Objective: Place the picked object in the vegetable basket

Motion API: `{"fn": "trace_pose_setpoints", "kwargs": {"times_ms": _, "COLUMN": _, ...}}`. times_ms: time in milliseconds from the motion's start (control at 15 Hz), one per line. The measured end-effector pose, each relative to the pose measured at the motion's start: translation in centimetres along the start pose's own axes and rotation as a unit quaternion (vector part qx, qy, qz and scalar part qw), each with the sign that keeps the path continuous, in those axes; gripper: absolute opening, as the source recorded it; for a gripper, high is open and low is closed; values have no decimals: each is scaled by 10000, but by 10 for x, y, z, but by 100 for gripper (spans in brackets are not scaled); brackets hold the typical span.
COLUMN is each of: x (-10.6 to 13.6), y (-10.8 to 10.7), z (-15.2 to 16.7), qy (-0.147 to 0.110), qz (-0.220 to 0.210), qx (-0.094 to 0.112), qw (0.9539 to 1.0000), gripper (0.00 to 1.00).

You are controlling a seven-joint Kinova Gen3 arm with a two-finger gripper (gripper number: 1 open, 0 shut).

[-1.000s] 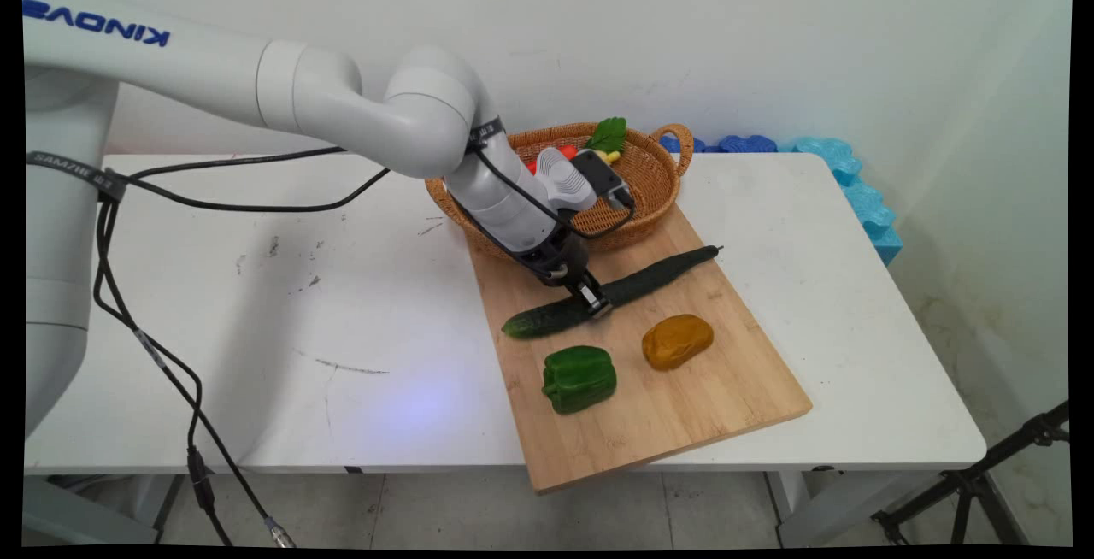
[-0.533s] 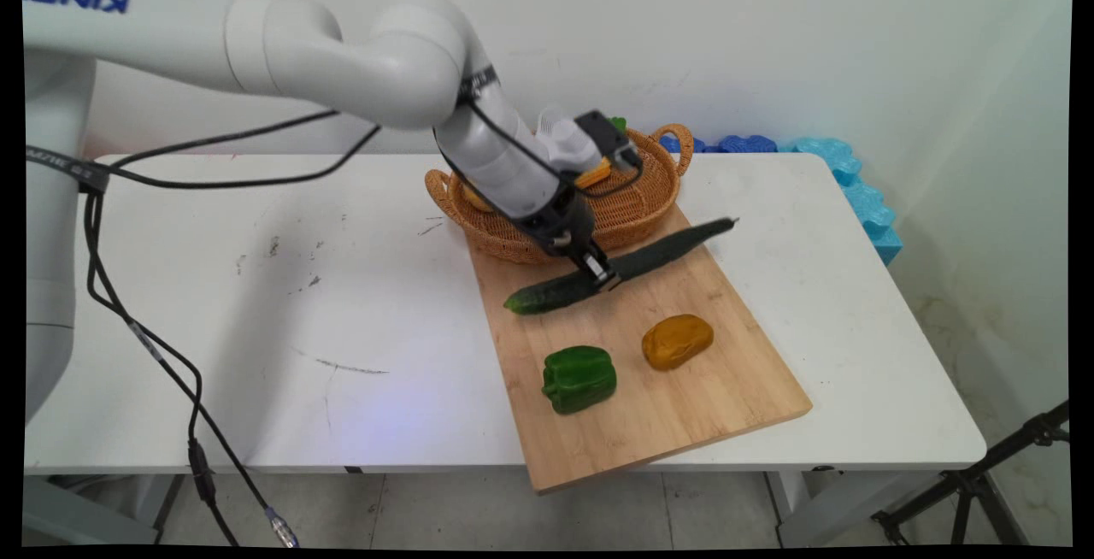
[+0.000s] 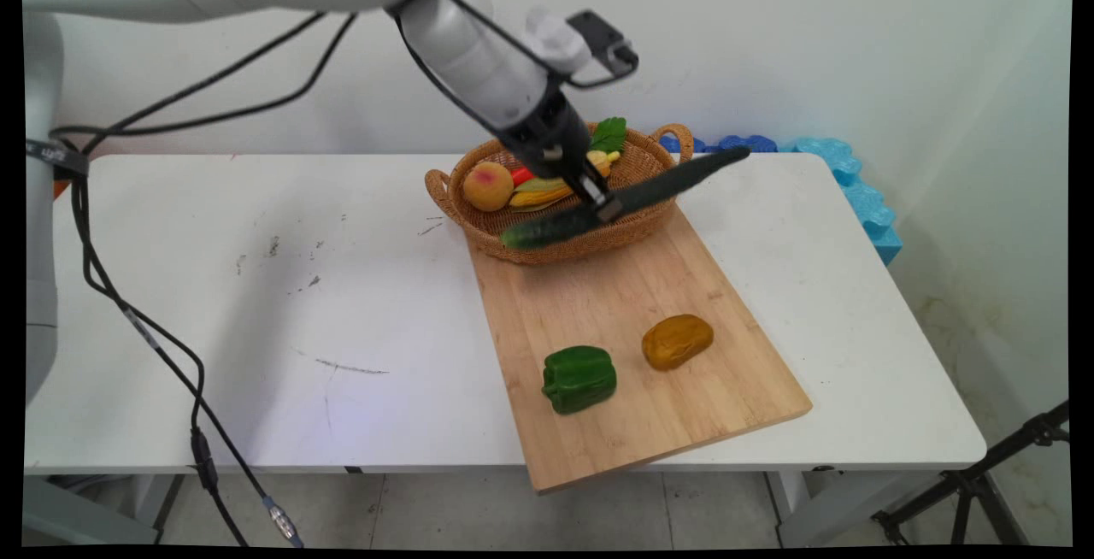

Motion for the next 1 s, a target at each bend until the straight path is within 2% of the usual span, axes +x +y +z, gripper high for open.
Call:
{"fn": "trace_pose_setpoints", "kwargs": {"times_ms": 400, "x": 8, "y": -45, "z": -19, "qy": 217, "qz": -17, "qx": 261, "qw": 9994, "gripper": 0}}
{"fn": "trace_pose_setpoints", "kwargs": {"times_ms": 1000, "x": -12, "y": -92, "z": 11, "qy": 506, "qz": -101, "qx": 586, "qw": 9969, "gripper": 0}}
